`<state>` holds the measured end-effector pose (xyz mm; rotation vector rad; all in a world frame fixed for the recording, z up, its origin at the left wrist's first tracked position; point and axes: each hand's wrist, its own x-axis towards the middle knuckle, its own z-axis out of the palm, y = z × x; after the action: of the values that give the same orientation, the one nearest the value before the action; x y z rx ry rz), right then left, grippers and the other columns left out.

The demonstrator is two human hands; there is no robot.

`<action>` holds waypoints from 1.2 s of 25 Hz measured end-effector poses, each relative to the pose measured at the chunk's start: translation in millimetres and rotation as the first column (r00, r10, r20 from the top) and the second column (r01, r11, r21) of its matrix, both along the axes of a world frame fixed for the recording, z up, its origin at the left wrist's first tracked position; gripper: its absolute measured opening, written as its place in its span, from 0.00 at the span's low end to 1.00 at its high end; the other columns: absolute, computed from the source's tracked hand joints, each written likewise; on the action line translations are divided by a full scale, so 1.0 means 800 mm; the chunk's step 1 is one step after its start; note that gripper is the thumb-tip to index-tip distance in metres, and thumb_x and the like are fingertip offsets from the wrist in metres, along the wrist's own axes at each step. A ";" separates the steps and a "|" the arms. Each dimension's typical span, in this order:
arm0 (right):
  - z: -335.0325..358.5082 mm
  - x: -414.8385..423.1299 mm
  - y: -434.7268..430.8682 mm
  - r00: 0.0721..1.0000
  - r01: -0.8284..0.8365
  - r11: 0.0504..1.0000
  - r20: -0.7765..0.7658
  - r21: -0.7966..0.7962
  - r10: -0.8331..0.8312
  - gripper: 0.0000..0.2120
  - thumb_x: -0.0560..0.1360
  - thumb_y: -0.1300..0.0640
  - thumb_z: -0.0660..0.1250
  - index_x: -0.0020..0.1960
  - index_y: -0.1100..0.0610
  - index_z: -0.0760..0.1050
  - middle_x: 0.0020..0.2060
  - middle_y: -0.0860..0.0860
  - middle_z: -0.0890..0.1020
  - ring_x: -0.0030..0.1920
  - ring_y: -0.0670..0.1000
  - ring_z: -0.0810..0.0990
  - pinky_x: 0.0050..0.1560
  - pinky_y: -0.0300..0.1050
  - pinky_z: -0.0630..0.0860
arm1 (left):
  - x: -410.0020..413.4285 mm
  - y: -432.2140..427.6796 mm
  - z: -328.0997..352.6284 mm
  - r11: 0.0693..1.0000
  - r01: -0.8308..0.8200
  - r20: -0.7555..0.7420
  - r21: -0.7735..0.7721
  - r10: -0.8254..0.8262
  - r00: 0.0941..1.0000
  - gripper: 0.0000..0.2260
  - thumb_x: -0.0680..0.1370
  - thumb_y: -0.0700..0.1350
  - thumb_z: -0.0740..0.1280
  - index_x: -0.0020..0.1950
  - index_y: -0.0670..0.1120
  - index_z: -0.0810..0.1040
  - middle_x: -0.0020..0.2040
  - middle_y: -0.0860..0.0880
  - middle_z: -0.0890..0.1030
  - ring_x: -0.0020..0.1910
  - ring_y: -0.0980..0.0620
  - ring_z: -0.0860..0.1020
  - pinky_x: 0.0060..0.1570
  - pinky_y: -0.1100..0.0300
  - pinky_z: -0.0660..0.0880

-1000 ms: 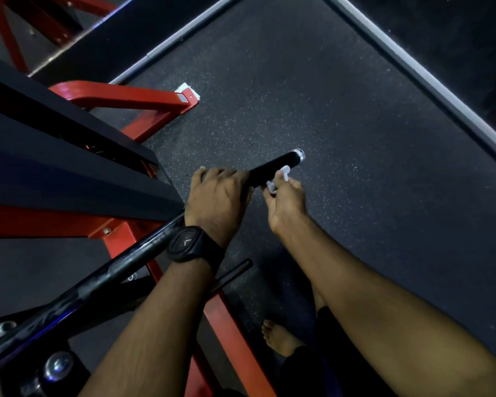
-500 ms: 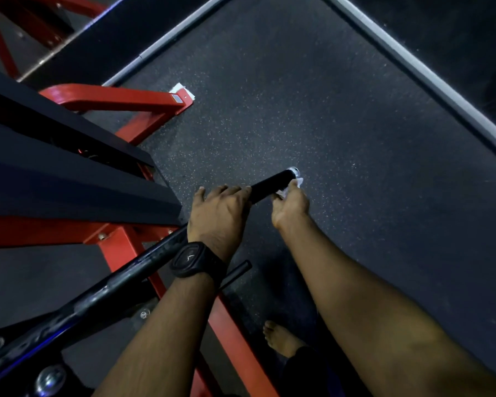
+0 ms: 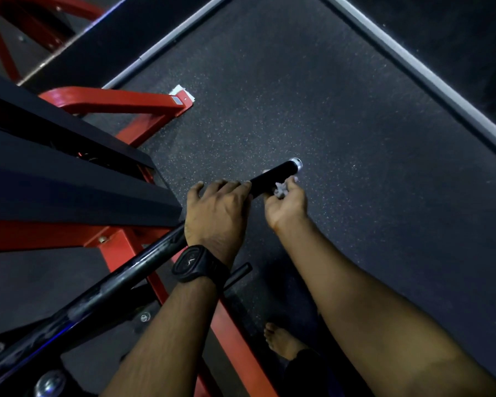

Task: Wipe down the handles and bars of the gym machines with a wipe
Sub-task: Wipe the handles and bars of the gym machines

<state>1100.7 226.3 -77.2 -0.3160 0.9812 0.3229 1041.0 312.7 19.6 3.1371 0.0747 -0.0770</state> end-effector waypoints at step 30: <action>-0.034 0.024 -0.085 -0.019 -0.250 -0.265 -0.269 -0.931 0.963 0.16 0.79 0.44 0.58 0.49 0.49 0.81 0.41 0.50 0.85 0.45 0.50 0.81 0.73 0.54 0.62 | -0.029 -0.013 -0.025 0.993 0.094 -0.132 0.074 -0.083 0.988 0.11 0.78 0.48 0.66 0.60 0.53 0.78 0.55 0.54 0.82 0.66 0.46 0.73 0.67 0.35 0.58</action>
<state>1120.0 158.2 -104.4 -2.1239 -0.2333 0.8001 1017.5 302.6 -0.1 3.2114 -0.0633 -0.2846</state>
